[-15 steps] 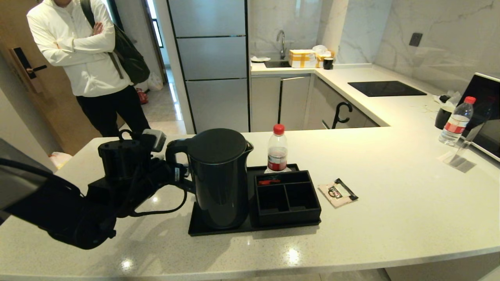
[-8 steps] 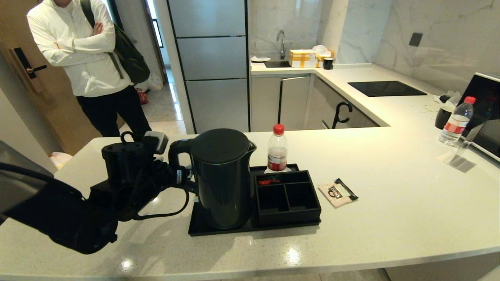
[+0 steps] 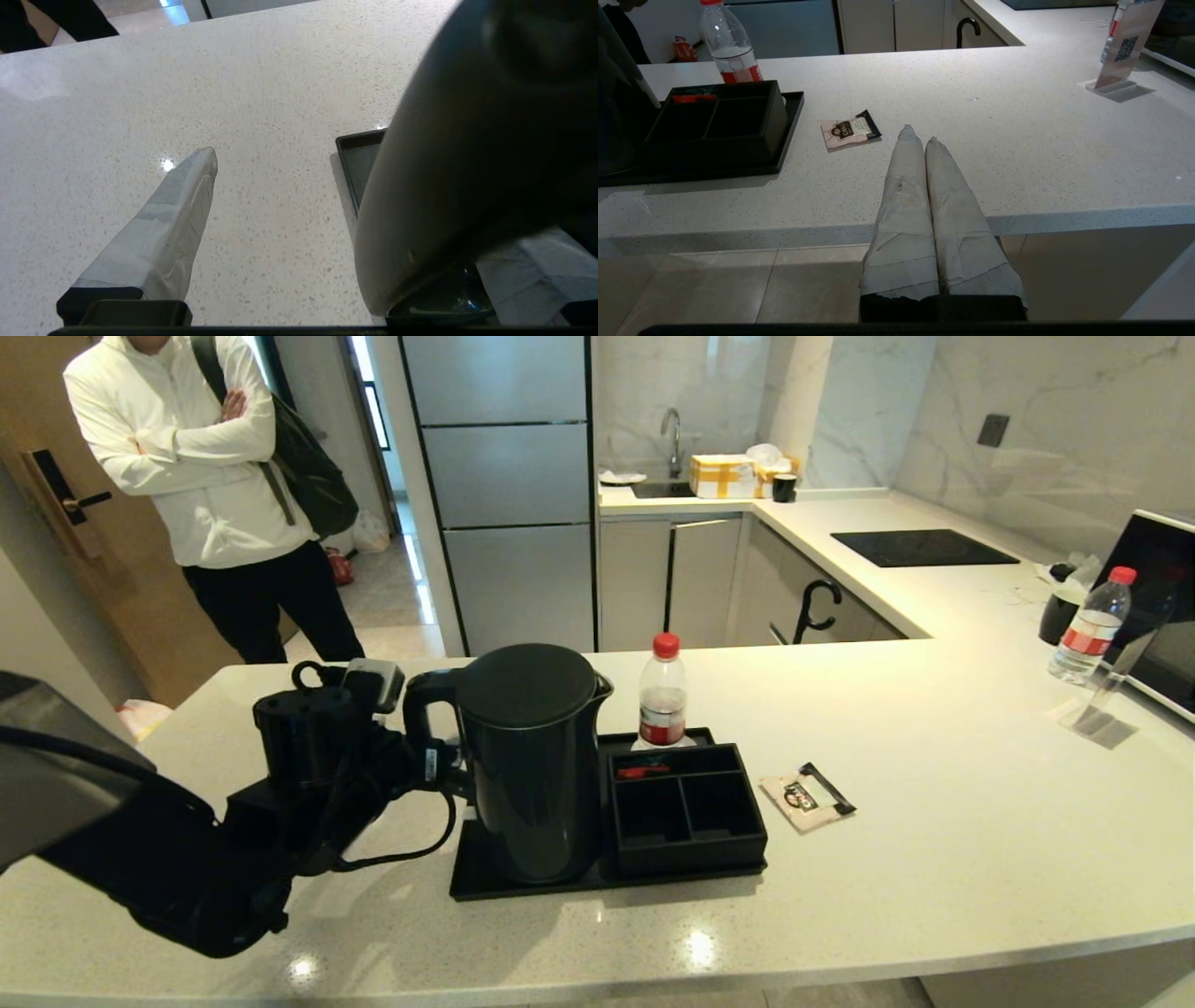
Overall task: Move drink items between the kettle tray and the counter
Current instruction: Return the kettle to its original position
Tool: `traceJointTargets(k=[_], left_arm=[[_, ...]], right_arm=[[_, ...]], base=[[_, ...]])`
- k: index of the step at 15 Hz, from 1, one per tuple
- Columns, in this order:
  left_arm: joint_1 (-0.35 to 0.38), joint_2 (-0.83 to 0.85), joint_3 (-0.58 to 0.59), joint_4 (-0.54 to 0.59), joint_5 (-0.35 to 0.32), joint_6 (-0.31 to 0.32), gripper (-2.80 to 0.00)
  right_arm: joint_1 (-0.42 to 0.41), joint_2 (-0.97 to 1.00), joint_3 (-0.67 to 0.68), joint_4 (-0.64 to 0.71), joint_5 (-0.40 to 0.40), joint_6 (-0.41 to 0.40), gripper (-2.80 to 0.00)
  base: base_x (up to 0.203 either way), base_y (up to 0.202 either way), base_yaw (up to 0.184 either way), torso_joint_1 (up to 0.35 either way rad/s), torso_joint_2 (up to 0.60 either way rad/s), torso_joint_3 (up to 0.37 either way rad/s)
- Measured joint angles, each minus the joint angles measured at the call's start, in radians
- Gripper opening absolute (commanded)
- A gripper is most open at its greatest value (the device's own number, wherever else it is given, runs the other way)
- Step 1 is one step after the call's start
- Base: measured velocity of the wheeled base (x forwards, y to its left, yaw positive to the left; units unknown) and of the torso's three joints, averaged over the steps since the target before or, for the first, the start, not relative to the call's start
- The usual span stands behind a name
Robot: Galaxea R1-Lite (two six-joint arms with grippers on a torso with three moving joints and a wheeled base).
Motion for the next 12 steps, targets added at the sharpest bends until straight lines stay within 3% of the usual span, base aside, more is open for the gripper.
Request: traceJointTargets(k=[12], left_arm=[[0.000,-0.063,0.080,-0.011,-0.006,-0.005,0.00]], right_arm=[[0.000,0.000,0.000,-0.001,0.000,0.000,-2.80]], base=[[0.000,0.000,0.000,0.000,0.00,0.000]])
